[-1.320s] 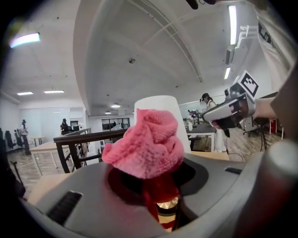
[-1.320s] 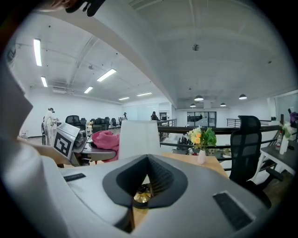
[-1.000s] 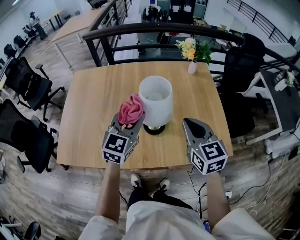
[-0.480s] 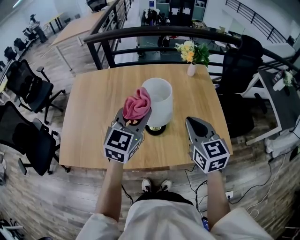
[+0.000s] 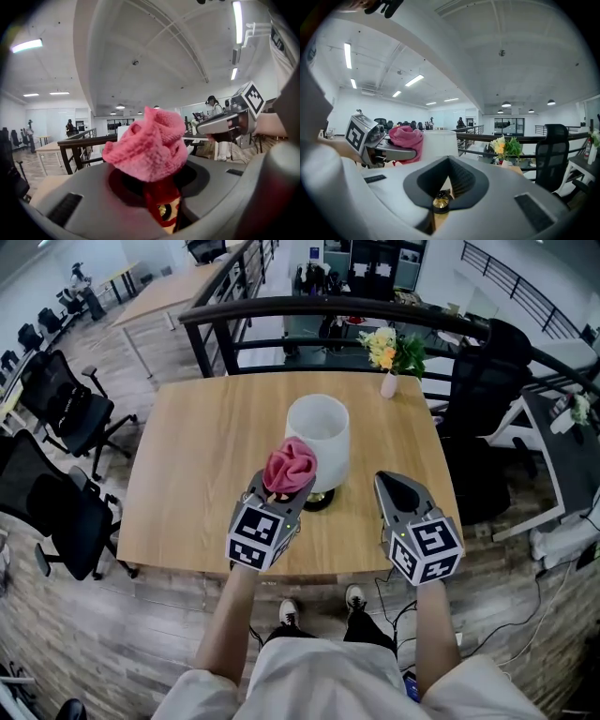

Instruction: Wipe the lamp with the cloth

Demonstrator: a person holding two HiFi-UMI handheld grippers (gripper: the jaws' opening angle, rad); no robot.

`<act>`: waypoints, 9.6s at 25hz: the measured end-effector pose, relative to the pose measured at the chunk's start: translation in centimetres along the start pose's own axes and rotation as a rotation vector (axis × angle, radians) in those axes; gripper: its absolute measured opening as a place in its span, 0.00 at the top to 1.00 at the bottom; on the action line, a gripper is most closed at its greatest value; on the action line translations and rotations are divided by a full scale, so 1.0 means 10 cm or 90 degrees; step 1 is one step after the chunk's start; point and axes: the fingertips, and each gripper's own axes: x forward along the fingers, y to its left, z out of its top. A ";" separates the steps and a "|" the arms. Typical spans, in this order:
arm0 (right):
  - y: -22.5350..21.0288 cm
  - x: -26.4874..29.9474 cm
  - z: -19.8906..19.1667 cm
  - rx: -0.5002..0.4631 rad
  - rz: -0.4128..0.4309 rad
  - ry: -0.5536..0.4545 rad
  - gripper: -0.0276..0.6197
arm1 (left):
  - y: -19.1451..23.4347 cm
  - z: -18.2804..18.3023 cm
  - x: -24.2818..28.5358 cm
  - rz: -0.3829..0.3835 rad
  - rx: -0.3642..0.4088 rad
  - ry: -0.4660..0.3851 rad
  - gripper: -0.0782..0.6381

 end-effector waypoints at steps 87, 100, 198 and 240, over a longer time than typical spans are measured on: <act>-0.25 0.97 -1.40 -0.002 0.470 -0.068 0.81 | -0.88 -0.90 0.23 0.126 -0.105 0.092 0.67; 0.34 1.51 -1.64 -0.070 0.513 -0.062 0.60 | -0.51 -1.40 -0.47 0.242 -0.172 0.073 0.67; 0.02 -0.93 -0.69 0.022 0.053 -0.105 0.74 | -0.59 -0.47 -0.74 0.184 0.040 0.037 0.66; -0.25 -1.01 -0.88 0.039 0.228 0.056 0.74 | -0.99 -0.30 -0.29 0.272 0.209 0.296 0.66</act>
